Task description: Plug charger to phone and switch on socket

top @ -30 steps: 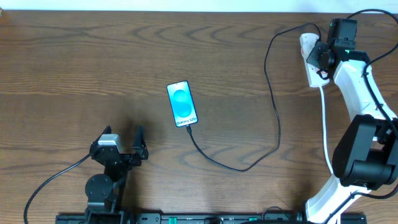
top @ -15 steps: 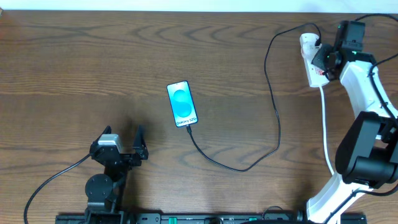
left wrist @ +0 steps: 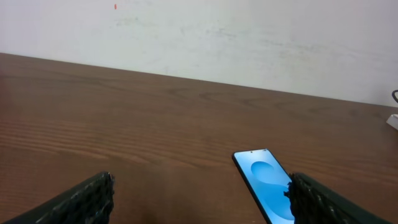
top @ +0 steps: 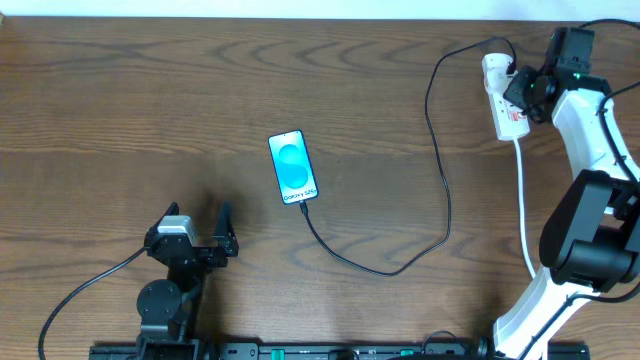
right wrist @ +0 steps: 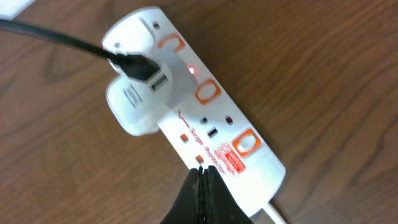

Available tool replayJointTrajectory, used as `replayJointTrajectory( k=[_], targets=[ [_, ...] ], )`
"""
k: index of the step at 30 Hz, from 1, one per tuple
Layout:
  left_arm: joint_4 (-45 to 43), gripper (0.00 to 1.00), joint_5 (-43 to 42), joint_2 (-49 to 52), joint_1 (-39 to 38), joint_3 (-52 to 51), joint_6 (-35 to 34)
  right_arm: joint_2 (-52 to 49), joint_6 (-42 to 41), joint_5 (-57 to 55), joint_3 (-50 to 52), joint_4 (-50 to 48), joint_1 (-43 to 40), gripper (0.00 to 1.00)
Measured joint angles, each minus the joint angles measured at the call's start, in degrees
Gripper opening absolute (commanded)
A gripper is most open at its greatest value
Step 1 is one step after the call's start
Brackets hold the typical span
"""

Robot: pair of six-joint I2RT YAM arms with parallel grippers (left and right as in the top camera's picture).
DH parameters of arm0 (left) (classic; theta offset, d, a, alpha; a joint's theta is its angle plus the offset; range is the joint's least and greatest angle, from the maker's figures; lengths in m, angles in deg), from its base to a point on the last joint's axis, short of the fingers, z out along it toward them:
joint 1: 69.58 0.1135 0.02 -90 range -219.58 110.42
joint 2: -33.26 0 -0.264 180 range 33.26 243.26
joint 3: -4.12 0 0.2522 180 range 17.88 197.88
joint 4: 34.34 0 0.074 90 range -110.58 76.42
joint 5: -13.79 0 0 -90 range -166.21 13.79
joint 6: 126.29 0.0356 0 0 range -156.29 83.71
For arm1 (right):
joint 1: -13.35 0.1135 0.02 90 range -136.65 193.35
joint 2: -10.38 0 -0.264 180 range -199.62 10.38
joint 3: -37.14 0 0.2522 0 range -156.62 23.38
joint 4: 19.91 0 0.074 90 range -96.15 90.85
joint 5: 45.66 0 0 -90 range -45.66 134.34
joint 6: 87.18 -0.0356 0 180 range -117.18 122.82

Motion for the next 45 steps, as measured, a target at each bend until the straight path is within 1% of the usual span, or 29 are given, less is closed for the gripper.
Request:
replayJointTrajectory(
  k=[12,24,45],
  targets=[
    [-0.02,0.89,-0.02,0.00,0.00,0.00,0.02,-5.09,-0.02,0.63,-6.49,4.22,-0.74,0.01],
    [-0.02,0.89,-0.02,0.00,0.00,0.00,0.02,-9.31,0.00,0.92,-10.40,4.85,-1.68,0.01],
    [-0.02,0.89,0.00,0.00,0.00,0.00,0.02,-10.36,-0.02,0.90,-10.93,3.13,-2.71,0.01]
  ],
)
